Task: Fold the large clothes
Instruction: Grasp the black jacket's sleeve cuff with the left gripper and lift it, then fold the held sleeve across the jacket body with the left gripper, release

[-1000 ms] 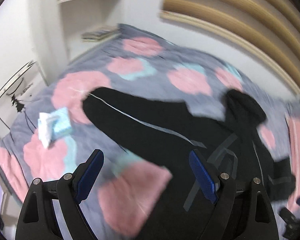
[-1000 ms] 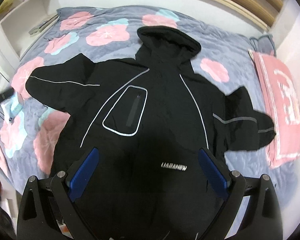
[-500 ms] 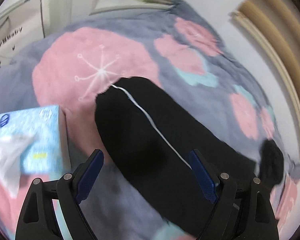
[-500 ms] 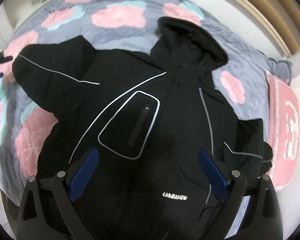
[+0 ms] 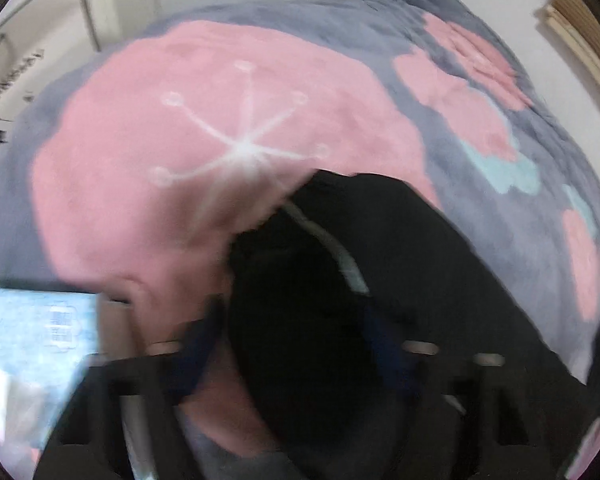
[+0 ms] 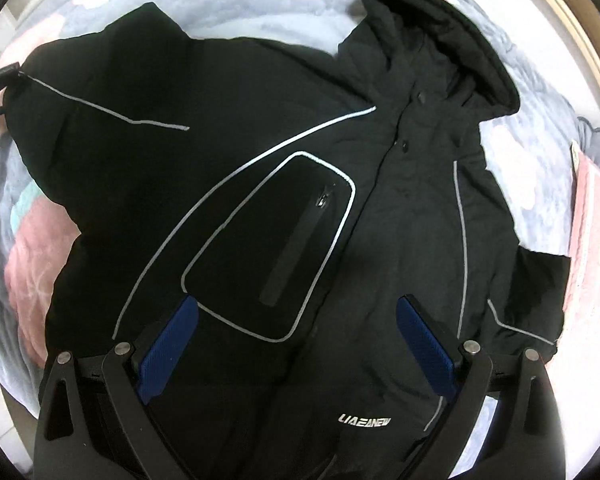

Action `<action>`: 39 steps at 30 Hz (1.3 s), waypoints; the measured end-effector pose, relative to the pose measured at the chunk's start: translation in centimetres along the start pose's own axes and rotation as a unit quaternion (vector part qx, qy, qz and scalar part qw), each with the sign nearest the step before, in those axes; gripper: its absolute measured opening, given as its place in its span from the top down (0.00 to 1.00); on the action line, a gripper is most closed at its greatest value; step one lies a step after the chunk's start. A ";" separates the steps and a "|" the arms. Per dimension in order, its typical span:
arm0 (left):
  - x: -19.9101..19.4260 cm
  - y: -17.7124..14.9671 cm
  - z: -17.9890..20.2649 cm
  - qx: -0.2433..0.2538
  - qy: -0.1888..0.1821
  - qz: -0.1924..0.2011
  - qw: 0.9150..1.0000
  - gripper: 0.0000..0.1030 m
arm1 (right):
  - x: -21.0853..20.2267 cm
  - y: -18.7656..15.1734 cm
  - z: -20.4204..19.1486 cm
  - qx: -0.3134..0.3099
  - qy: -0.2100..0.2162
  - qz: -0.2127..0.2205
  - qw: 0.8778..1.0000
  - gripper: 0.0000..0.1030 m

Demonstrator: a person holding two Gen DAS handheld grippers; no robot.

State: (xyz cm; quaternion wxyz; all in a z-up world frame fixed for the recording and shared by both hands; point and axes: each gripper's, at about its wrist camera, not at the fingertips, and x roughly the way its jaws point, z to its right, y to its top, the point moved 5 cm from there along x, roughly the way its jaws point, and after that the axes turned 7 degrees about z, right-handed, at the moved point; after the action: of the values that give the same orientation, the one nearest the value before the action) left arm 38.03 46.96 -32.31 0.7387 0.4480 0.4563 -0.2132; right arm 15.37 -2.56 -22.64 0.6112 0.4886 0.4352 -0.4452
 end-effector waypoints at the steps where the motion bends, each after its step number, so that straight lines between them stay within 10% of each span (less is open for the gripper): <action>1: -0.3 0.2 0.1 0.001 0.001 0.006 1.000 0.72 | 0.0 -0.1 0.1 0.002 0.000 0.000 1.000 0.03; 8: -9.3 1.5 0.9 0.000 0.006 0.132 0.991 0.86 | -0.2 -0.5 1.0 0.013 -0.009 0.003 1.000 0.03; 12: -5.9 0.8 -3.4 -0.068 0.053 0.058 0.995 0.87 | -0.3 -0.9 1.2 0.018 -0.003 0.001 1.000 0.03; 21: -12.5 -1.7 3.2 0.071 -0.006 0.134 0.988 0.87 | -1.4 -1.2 1.7 0.020 -0.006 0.027 0.999 0.03; 30: -24.3 -10.6 19.0 0.237 -0.167 0.165 0.943 0.87 | -3.2 -1.7 6.6 0.058 -0.033 0.068 0.995 0.03; 39: -25.3 -26.6 32.5 0.354 -0.271 0.084 0.891 0.87 | -2.3 -5.9 12.4 0.127 -0.052 0.051 0.989 0.03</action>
State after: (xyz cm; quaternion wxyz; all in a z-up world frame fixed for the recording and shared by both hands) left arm 22.05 3.22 -16.88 0.6413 0.6414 0.0928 -0.4108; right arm 10.30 -15.28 -19.88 0.5876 0.5604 0.3173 -0.4899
